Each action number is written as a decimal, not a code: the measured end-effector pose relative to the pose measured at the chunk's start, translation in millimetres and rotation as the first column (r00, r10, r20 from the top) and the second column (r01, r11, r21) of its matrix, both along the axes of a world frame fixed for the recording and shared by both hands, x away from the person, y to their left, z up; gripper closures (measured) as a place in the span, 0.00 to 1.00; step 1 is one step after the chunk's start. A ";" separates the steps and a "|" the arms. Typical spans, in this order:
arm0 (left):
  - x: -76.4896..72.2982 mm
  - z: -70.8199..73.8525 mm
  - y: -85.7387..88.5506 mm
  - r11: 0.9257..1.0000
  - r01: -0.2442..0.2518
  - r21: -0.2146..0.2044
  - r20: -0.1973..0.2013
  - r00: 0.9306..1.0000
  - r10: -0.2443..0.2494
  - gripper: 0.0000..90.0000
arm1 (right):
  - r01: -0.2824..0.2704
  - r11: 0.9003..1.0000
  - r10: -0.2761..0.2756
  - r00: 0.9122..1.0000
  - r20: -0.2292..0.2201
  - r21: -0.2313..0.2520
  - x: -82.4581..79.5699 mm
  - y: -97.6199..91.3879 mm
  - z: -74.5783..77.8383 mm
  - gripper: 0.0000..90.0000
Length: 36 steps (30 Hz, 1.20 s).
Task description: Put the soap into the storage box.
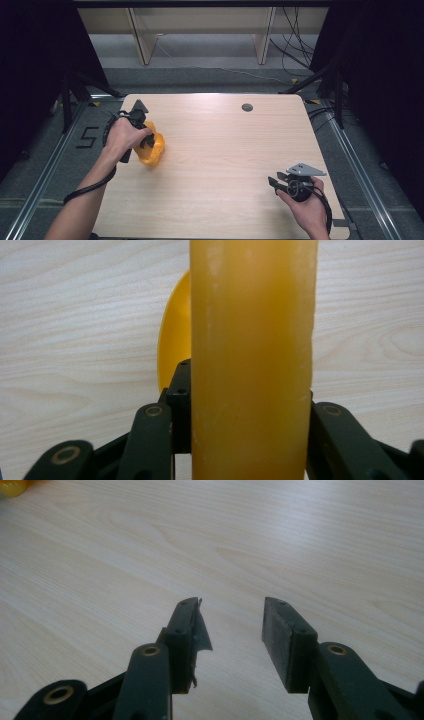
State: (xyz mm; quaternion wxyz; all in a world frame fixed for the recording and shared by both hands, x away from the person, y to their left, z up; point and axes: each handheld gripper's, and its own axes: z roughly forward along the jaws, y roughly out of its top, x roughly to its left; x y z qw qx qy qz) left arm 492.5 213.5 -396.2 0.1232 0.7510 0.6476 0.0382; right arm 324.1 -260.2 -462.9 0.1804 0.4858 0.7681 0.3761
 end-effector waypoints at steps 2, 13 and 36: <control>1.2 -1.1 -0.1 1.000 0.006 0.004 -0.005 1.000 -0.006 0.67 | -0.001 1.000 0.001 1.000 -0.001 0.000 0.0 0.0 -0.1 0.66; 6.6 -8.8 -1.6 1.000 0.004 0.010 -0.016 1.000 -0.004 0.67 | -0.003 1.000 0.003 1.000 -0.001 0.000 0.1 -0.3 -0.2 0.66; 13.7 -21.1 -3.8 1.000 0.001 0.014 -0.009 1.000 0.000 0.67 | -0.015 1.000 0.016 0.999 0.028 -0.027 1.4 -2.0 -1.5 0.65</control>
